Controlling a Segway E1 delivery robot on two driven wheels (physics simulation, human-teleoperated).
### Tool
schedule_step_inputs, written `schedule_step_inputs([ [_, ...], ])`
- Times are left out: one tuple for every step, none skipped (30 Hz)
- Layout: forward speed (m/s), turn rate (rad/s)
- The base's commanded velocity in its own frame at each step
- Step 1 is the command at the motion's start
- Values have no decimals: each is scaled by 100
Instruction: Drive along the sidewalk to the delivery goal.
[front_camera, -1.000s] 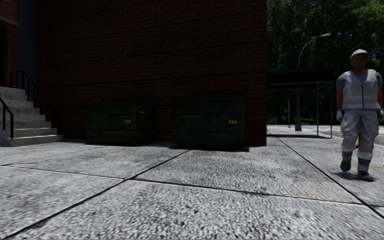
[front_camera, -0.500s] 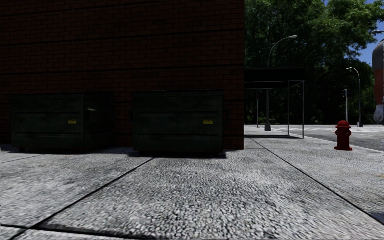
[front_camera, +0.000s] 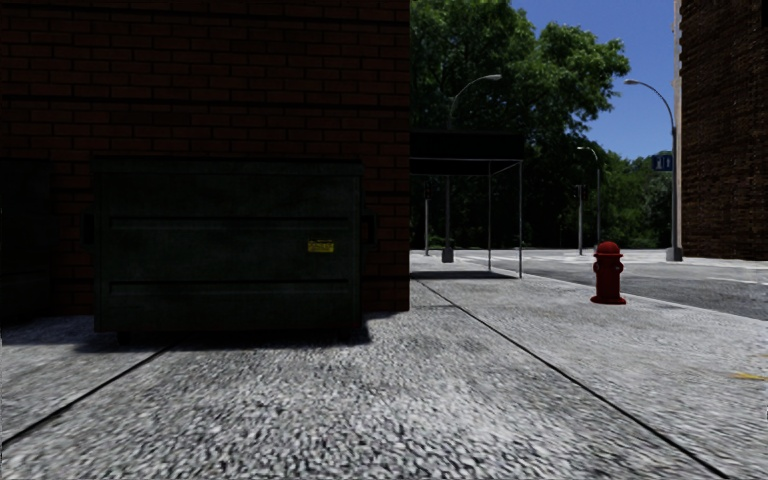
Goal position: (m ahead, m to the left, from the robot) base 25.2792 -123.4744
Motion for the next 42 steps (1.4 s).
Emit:
schedule_step_inputs([
  [200, -65],
  [200, -65],
  [200, -65],
  [200, -65],
  [200, -65],
  [200, -65],
  [200, -65],
  [200, -65],
  [200, -65],
  [200, -65],
  [200, -65],
  [200, -65],
  [200, -65],
  [200, -65],
  [200, -65],
  [200, -65],
  [200, -65],
  [200, -65],
  [200, -65],
  [200, -64],
  [200, -24],
  [200, -1],
  [200, -1],
  [200, 0],
  [200, 0],
  [200, 0],
  [200, 0],
  [200, 0],
  [200, 0],
  [200, 0],
  [200, 0],
  [200, 0],
  [200, 0],
  [200, 0],
  [200, 3],
  [200, 3],
  [200, 19],
  [200, 30],
  [200, 36],
  [200, 36],
  [200, 38],
  [200, 39],
])
